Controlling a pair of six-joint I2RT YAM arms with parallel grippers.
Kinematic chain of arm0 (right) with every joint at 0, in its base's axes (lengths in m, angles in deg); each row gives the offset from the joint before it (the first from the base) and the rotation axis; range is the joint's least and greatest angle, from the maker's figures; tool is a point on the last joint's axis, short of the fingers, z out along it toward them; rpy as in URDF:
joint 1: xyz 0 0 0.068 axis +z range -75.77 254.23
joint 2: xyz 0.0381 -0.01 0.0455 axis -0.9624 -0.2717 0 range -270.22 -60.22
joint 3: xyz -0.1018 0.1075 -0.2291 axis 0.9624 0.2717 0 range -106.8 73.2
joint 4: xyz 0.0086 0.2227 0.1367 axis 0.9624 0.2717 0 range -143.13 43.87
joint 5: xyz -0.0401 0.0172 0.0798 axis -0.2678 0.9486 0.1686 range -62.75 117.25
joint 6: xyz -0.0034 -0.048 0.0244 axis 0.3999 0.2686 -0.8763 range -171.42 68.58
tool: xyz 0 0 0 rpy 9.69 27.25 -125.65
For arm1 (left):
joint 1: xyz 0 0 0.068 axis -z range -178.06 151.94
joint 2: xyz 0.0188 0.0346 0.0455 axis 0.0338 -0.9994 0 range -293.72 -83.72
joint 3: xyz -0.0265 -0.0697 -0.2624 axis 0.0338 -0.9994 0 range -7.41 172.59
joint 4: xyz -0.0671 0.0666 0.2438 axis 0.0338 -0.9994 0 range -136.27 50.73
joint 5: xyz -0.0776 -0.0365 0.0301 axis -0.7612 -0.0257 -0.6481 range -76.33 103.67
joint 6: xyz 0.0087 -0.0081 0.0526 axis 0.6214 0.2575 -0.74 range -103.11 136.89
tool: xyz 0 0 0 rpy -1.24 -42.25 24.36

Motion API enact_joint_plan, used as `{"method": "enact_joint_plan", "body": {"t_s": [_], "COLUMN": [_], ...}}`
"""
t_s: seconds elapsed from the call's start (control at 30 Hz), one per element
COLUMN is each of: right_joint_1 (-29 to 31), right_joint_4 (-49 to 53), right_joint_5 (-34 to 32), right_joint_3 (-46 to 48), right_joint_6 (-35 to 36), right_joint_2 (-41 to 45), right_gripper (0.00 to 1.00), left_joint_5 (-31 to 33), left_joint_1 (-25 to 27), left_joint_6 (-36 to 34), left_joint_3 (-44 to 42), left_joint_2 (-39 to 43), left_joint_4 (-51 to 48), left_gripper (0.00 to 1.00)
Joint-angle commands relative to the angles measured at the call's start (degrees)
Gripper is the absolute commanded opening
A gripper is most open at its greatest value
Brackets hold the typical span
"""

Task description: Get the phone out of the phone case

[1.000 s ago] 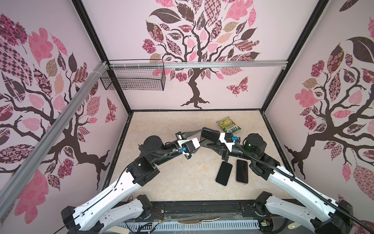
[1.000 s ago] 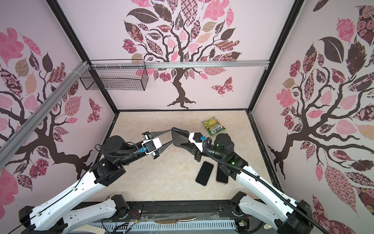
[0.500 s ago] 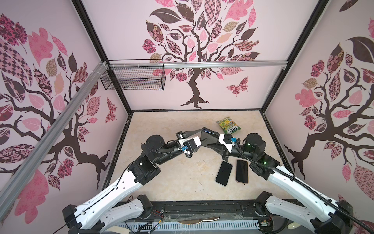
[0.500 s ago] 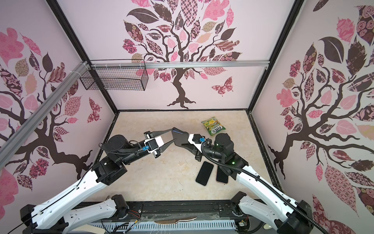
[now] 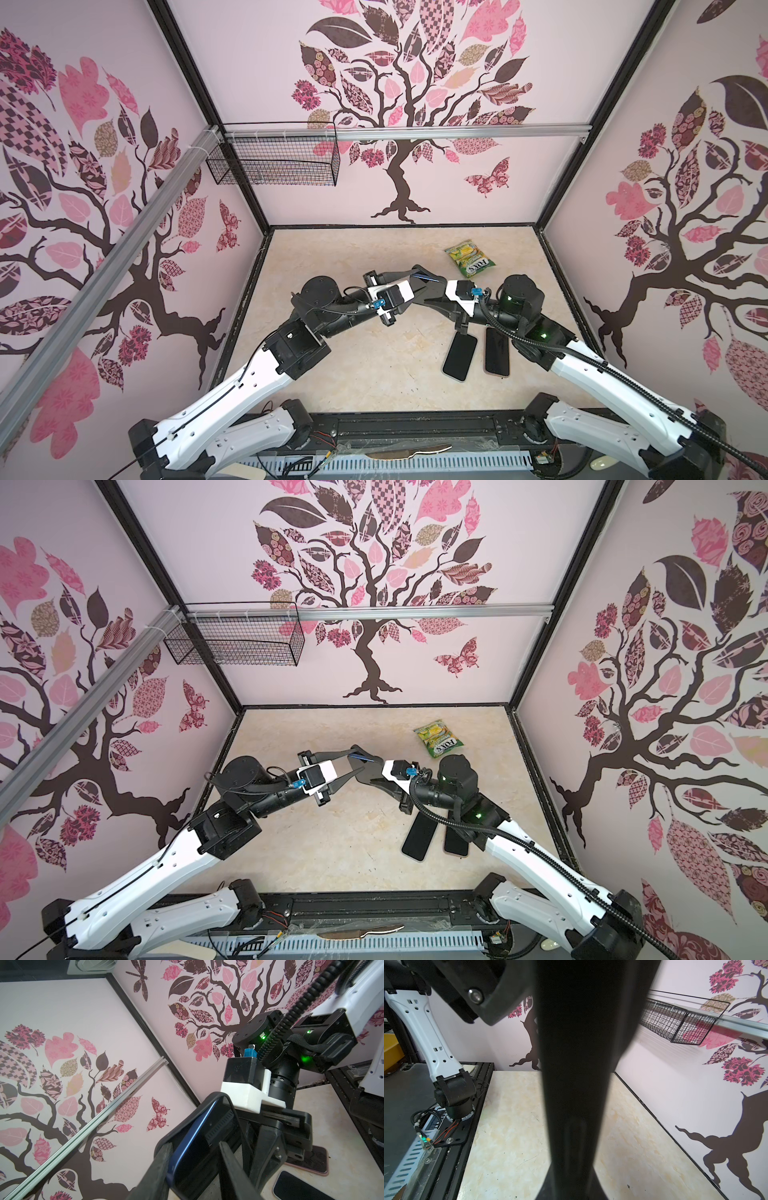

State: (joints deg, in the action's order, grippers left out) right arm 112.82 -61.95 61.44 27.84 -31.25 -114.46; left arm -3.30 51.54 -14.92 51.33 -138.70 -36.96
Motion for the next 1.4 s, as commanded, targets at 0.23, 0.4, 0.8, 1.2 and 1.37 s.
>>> {"method": "enact_joint_plan", "body": {"t_s": [0.23, 0.4, 0.8, 1.2, 1.37], "right_joint_1": [2.41, 2.42, 2.43, 2.35, 2.24], "right_joint_4": [-10.15, -14.58, -20.75, -24.85, -26.98], "right_joint_5": [8.37, 10.49, 12.21, 12.70, 13.82], "right_joint_3": [-2.00, -1.71, -1.05, 0.46, 0.57], "right_joint_6": [1.24, -2.65, -8.30, -12.92, -14.75], "right_joint_2": [4.56, 4.05, 3.48, 2.69, 1.69], "right_gripper": [0.00, 0.00, 0.00, 0.00, 0.00], "left_joint_5": [-24.06, -29.34, -35.80, -35.94, -36.98], "left_joint_1": [-4.44, -5.72, -7.03, -7.32, -7.57], "left_joint_6": [19.28, 25.54, 33.16, 38.02, 39.88], "left_joint_3": [-5.43, -8.01, -10.59, -14.73, -16.37], "left_joint_2": [1.55, 1.66, 0.08, -0.14, -0.10], "left_joint_4": [3.37, 9.92, 16.36, 21.81, 23.83], "left_gripper": [0.34, 0.33, 0.34, 0.32, 0.32]}}
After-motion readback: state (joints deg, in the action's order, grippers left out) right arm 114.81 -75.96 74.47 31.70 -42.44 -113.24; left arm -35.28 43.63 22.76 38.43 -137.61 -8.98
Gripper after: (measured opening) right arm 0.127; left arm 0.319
